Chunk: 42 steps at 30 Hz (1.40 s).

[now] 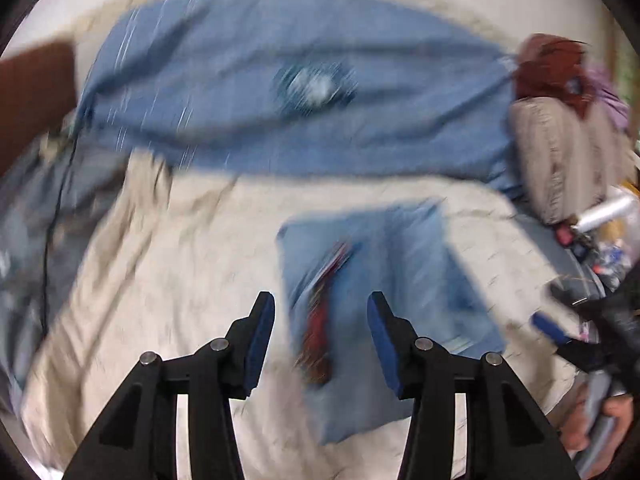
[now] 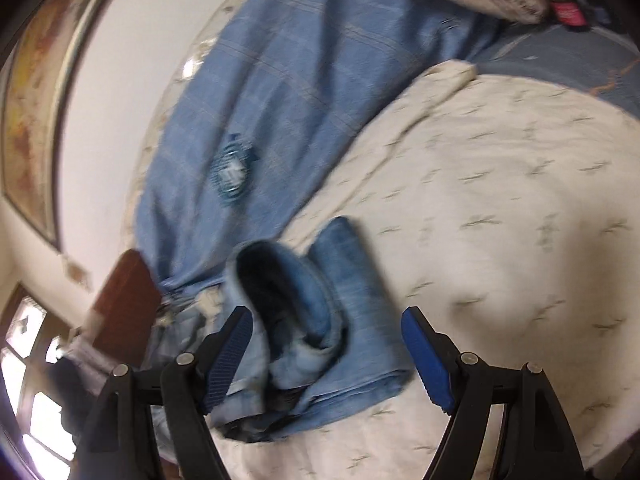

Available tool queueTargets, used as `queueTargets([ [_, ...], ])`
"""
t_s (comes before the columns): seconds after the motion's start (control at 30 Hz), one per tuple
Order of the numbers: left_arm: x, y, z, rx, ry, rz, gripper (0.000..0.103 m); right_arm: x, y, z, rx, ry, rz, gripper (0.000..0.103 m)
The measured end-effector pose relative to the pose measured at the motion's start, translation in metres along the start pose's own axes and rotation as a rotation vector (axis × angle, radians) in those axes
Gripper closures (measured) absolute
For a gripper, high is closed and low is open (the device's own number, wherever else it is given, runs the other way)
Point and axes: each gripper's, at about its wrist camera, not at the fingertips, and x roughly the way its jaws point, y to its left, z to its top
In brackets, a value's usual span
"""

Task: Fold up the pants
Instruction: 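Lift the hem end with the right gripper and fold it toward the waistband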

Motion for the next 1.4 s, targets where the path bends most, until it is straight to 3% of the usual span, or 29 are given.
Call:
queueTargets([
  [0.13,0.028,0.037,-0.022,-0.141,0.096,0.005,0.054,0.013,-0.003,-0.004,0.065,0.071,0.146,0.023],
  [0.23,0.045,0.046,-0.038,-0.167,0.141,0.027,0.054,0.026,-0.008,-0.007,0.131,0.115,0.200,0.023],
  [0.43,0.058,0.032,-0.039,-0.126,0.142,0.001,0.054,0.059,-0.017,-0.009,0.220,0.171,0.174,0.023],
  [0.53,0.058,0.026,-0.034,-0.107,0.132,-0.009,0.055,0.080,-0.012,-0.018,0.201,0.210,0.116,0.023],
  [0.63,0.058,0.019,-0.030,-0.068,0.112,0.010,0.057,0.086,0.002,-0.024,0.141,0.228,0.119,0.022],
  [0.77,0.056,-0.005,-0.023,0.034,0.079,0.042,0.082,0.098,0.029,-0.036,0.028,0.244,0.144,0.022],
  [0.83,0.056,-0.022,-0.021,0.119,0.071,0.090,0.086,0.097,0.038,-0.038,-0.027,0.214,0.125,0.022],
  [0.9,0.058,-0.023,-0.020,0.120,0.070,0.086,0.086,0.092,0.036,-0.037,-0.046,0.160,0.085,0.027],
  [0.97,0.059,-0.015,-0.021,0.081,0.075,0.057,0.086,0.093,0.030,-0.034,-0.056,0.139,0.005,0.055],
  [1.03,0.060,-0.011,-0.023,0.071,0.075,0.045,0.086,0.095,0.028,-0.035,-0.071,0.144,-0.032,0.060],
  [1.13,0.059,-0.016,-0.022,0.087,0.076,0.060,0.088,0.090,0.045,-0.038,-0.170,0.103,-0.037,0.064],
  [1.2,0.056,-0.024,-0.020,0.104,0.080,0.054,0.098,0.078,0.063,-0.040,-0.248,0.040,0.003,0.064],
  [1.27,0.053,-0.034,-0.019,0.130,0.074,0.051,0.099,0.065,0.075,-0.040,-0.297,-0.023,0.054,0.064],
  [1.4,0.053,-0.054,-0.015,0.159,0.058,0.045,0.099,0.047,0.053,-0.023,-0.171,-0.068,0.078,0.064],
])
